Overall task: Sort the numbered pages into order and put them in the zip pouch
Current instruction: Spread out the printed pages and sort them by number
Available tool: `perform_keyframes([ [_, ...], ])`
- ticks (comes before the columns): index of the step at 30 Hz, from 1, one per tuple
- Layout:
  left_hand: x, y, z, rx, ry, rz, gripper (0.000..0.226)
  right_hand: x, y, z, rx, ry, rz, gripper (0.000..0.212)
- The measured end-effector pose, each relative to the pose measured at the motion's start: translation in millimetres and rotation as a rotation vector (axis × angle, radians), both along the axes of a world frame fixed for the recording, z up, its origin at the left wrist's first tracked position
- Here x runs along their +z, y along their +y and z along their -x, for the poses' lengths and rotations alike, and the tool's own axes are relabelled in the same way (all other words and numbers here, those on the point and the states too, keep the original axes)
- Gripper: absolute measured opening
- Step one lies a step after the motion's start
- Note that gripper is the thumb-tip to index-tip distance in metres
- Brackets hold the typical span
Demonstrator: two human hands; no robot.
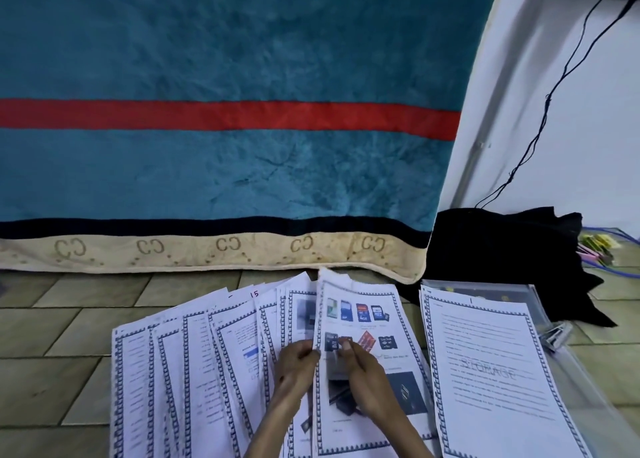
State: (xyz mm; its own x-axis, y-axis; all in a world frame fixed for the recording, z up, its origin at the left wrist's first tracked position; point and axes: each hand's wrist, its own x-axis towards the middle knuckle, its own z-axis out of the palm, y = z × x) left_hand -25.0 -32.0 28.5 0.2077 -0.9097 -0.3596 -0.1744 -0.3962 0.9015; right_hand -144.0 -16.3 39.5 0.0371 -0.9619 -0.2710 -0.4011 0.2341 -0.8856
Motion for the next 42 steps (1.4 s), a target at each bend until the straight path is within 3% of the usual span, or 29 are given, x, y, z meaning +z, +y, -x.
perform_keyframes([
  [2, -2, -1, -1, 0.026, 0.131, 0.001, 0.027, 3, -2, 1, -0.041, -0.016, 0.059, 0.051],
  [3, -2, -2, -2, 0.043, 0.213, -0.007, 0.022, 4, -2, 2, -0.053, -0.018, 0.074, 0.049],
  [6, -3, -6, -5, 0.069, 0.517, -0.093, 0.013, 10, -4, 3, -0.012, -0.11, 0.02, 0.006],
  [7, -3, -7, -6, 0.057, 0.589, -0.13, 0.019, 11, -3, 3, 0.021, -0.13, 0.003, 0.008],
  [10, -4, -6, -7, 0.011, 0.692, -0.248, 0.032, 2, -5, 3, 0.048, -0.089, -0.004, 0.052],
  [12, -6, -5, -7, -0.011, 0.76, -0.274, 0.031, 0, -5, 6, 0.069, -0.072, 0.012, 0.053],
  [18, -8, -1, -19, 0.124, 0.571, -0.165, 0.032, 4, -10, 25, 0.013, -0.085, 0.022, 0.045],
  [23, -8, 1, -30, 0.133, 0.471, -0.134, 0.037, 16, -13, 45, -0.058, -0.046, 0.086, 0.062],
  [31, -11, 0, -33, 0.119, 0.465, -0.11, 0.037, 18, -15, 57, -0.062, -0.032, 0.19, 0.072],
  [42, -16, -1, -35, 0.151, 0.448, -0.139, 0.029, 18, -14, 60, -0.023, -0.006, 0.121, 0.055],
])
